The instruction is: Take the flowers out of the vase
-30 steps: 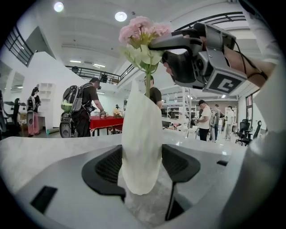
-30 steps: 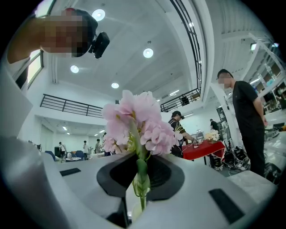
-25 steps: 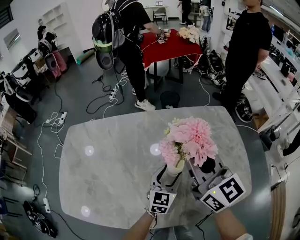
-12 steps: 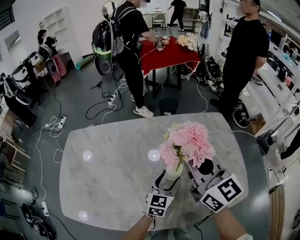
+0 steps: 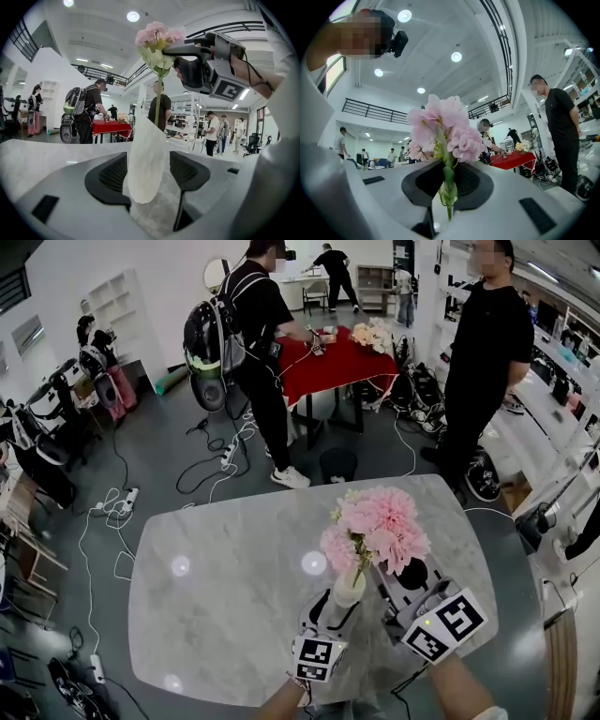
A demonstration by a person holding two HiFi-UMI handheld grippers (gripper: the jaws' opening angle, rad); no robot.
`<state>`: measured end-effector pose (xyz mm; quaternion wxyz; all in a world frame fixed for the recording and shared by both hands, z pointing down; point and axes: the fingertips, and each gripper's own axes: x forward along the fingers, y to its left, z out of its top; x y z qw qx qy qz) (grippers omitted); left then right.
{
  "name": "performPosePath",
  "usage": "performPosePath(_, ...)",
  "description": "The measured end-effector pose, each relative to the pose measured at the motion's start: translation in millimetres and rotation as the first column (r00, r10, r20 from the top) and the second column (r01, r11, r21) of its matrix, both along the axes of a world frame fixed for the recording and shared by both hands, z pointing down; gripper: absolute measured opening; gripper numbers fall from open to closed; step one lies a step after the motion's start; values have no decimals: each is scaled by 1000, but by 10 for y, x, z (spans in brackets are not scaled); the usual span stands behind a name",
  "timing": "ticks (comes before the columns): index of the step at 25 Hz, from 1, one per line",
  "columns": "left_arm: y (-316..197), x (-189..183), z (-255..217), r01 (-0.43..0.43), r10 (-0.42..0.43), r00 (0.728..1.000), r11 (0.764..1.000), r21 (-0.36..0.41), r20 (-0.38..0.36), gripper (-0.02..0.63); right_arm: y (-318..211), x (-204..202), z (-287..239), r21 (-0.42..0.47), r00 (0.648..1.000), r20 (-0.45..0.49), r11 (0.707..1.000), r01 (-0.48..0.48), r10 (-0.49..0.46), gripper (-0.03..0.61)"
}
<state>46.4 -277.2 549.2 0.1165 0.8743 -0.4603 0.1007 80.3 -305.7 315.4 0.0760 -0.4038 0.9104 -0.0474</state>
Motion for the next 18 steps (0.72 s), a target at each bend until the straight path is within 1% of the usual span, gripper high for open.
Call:
performPosePath(8, 115, -113, -300, -7, 7, 1000, 1000, 28, -6, 276, -4, 23, -244, 53, 1000, -22, 998, -17, 18, 57)
performPosePath(11, 144, -216, -430, 10, -10, 1000, 999, 49, 11, 204, 50, 32, -288, 61, 999, -26, 998, -23, 25, 57)
performPosePath(13, 153, -272, -554, 26, -27, 1000, 997, 71, 12, 169, 108, 62, -330, 70, 999, -23, 997, -25, 26, 57)
performPosePath(16, 153, -350, -771, 68, -68, 998, 992, 106, 0, 106, 192, 114, -393, 79, 999, -21, 997, -24, 26, 57)
performPosePath(18, 164, -410, -925, 97, -99, 995, 987, 132, 7, 66, 255, 142, -435, 81, 999, -24, 996, -26, 28, 57)
